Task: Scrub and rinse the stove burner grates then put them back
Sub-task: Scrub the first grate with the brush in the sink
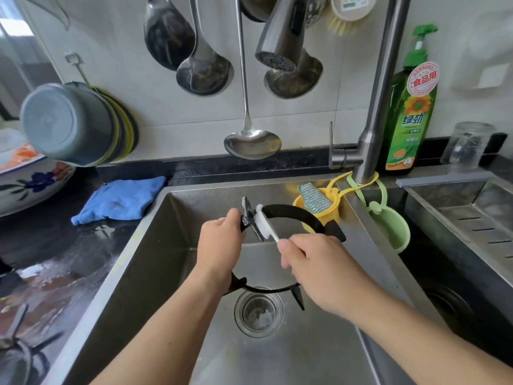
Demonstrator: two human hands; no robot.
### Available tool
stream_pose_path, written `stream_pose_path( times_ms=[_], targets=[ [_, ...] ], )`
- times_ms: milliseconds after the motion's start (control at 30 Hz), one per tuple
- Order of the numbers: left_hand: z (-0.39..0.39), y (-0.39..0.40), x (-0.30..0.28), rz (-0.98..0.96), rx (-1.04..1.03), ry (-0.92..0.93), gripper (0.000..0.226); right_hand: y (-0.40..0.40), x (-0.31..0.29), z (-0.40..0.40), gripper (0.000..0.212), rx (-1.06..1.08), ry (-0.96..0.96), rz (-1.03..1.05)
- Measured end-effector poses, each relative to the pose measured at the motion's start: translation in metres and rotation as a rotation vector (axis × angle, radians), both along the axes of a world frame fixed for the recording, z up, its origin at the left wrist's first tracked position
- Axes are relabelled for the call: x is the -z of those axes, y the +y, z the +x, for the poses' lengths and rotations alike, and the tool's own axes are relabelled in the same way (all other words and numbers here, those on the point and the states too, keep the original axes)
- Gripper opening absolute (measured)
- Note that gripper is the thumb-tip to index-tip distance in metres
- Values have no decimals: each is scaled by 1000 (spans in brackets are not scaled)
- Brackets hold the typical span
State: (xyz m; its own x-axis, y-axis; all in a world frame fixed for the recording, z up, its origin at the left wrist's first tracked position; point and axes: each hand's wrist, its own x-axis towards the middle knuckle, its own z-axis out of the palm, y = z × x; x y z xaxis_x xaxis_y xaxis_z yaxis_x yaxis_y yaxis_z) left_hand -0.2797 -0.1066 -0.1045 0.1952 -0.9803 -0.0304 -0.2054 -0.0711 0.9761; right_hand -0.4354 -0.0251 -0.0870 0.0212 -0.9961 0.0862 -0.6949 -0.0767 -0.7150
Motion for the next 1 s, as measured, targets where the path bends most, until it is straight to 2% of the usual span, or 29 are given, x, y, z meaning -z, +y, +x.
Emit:
stream_pose_path(
  times_ms=[133, 333, 467, 567, 700, 867, 1000],
  targets=[
    [-7, 7, -2, -112, 38, -63, 35, -14, -14, 9, 48, 59, -40, -131],
    [-1, 3, -4, -131, -45, -33, 45, 3, -5, -8, 48, -53, -76, 59],
    [-9, 8, -4, -202, -11, -80, 51, -11, -8, 3, 46, 53, -129, -106],
    [-9, 8, -2, -217, -18, -132, 53, -13, -4, 2, 45, 51, -213, -58],
    [0, 3, -2, -197, -80, -135, 56, -1, 4, -9, 45, -115, -272, 43],
    [-10, 6, 1, -211, -33, -205, 59, -21, -2, 1, 46, 33, -328, -47],
    [0, -2, 4, -112, -139, -108, 56, -2, 3, 2, 45, -96, -315, 80]
  ],
)
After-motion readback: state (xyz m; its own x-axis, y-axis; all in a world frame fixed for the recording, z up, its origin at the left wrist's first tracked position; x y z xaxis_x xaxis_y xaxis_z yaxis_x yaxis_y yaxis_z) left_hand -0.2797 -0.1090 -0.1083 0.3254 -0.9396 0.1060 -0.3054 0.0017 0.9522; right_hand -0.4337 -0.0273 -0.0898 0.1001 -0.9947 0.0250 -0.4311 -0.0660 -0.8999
